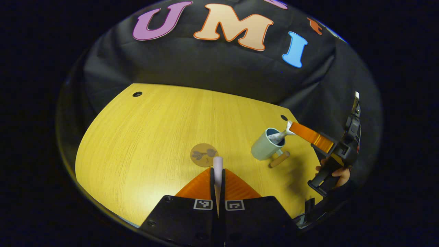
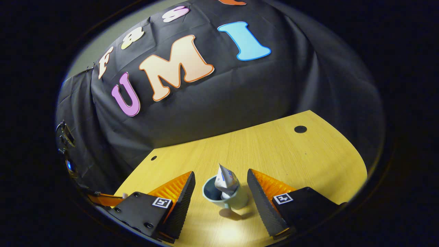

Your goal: Put the toothbrush and toothpaste on the desktop into the cup, then pick up the cup and place it on the coaster on the desktop.

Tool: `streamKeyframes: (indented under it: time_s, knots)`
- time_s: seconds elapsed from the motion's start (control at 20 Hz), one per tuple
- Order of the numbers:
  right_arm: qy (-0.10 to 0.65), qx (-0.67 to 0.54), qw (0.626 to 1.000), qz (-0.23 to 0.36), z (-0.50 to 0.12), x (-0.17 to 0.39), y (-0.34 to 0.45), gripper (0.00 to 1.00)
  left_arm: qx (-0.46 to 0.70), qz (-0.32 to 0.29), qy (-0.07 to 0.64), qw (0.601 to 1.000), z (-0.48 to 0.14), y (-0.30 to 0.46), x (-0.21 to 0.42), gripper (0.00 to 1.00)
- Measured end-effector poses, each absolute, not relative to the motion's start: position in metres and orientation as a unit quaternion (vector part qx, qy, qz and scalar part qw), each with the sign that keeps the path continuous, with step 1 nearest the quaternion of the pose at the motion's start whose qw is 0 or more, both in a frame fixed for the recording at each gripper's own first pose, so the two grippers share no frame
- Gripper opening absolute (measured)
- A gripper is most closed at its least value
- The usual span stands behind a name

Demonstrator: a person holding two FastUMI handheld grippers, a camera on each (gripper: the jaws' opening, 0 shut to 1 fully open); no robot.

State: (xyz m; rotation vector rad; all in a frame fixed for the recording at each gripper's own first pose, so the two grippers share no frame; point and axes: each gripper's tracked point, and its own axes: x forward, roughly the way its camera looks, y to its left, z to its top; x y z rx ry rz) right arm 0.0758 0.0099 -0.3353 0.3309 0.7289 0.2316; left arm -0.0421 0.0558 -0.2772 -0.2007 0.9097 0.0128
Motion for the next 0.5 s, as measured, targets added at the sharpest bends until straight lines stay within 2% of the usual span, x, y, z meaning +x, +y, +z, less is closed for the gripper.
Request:
streamKeyframes:
  time_s: [0.5]
  knots:
    - [0.386,0.151,0.907,0.068,-0.313,-0.028,-0.064,0.92,-0.087,-0.066,0.364,0.925,-0.246,-0.012,0.079,0.00]
